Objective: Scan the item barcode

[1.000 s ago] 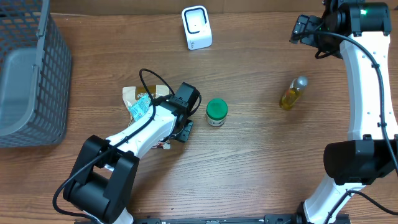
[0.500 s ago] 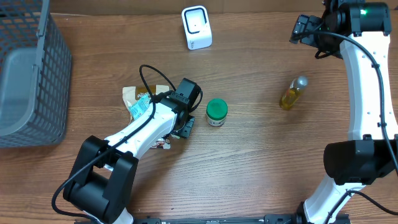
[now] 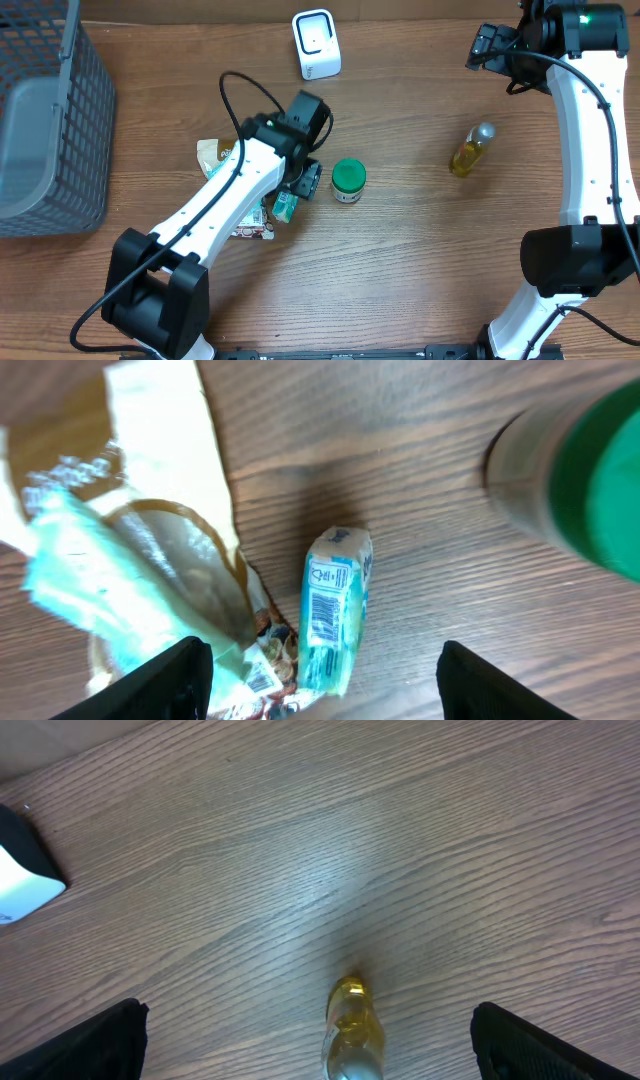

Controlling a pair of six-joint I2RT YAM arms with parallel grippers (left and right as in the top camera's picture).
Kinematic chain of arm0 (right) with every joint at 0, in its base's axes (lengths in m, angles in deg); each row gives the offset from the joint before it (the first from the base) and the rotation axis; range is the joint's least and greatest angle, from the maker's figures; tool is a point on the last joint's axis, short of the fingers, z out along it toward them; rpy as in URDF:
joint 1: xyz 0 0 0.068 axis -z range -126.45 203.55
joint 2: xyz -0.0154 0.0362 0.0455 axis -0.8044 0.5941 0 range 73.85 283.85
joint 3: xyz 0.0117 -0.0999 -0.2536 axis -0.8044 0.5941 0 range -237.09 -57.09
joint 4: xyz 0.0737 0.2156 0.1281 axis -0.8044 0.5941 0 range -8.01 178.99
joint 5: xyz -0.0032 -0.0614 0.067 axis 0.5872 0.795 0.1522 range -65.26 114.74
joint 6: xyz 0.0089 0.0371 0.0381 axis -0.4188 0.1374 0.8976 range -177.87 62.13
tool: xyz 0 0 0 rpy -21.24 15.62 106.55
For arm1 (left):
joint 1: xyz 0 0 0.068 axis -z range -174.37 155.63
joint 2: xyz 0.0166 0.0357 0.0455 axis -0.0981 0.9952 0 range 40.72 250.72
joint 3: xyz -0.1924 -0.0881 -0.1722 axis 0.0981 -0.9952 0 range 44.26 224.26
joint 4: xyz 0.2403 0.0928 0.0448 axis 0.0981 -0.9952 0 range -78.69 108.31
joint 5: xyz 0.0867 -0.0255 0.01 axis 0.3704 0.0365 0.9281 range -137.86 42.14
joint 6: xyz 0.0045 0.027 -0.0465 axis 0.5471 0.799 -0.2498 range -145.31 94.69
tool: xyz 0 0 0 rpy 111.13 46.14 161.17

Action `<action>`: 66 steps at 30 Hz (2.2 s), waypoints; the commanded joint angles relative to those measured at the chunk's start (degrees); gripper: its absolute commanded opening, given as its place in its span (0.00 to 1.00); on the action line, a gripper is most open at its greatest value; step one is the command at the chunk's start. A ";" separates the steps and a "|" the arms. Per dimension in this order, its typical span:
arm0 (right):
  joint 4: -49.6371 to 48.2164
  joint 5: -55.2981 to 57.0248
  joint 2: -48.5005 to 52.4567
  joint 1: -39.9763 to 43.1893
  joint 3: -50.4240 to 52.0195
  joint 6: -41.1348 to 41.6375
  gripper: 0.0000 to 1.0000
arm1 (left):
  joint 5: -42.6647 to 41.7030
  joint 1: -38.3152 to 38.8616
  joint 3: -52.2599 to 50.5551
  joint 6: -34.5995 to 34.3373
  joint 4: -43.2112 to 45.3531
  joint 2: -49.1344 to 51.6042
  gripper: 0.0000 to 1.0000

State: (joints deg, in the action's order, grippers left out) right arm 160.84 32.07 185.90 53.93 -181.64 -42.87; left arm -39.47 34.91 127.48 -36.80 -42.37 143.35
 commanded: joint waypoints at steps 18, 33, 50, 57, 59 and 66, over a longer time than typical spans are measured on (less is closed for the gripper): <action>-0.31 0.07 -0.50 0.35 -0.55 -0.02 1.00 | -28.94 -19.30 14.88 2.27 -7.43 -1.51 0.04; -0.31 0.07 -0.50 0.35 -0.55 -0.04 1.00 | -26.05 -30.16 12.81 1.62 -9.84 -1.49 0.04; -0.31 0.07 -0.50 0.33 -0.55 -0.02 1.00 | -10.80 -12.55 -5.84 -3.61 2.60 -1.46 0.04; -0.31 0.07 -0.50 0.35 -0.55 -0.02 1.00 | -7.63 -9.25 -9.75 -5.51 8.28 -1.38 0.04; -0.31 0.07 -0.50 0.35 -0.55 -0.02 1.00 | -5.18 -8.87 -10.47 -6.34 9.09 -1.38 0.04; -0.31 0.07 -0.50 0.35 -0.55 -0.02 1.00 | -5.27 -8.46 -11.98 -6.67 10.93 -1.38 0.04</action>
State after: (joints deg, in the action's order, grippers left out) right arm 160.84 32.10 185.90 53.95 -181.64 -42.87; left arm -45.64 25.81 116.36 -42.15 -31.86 143.24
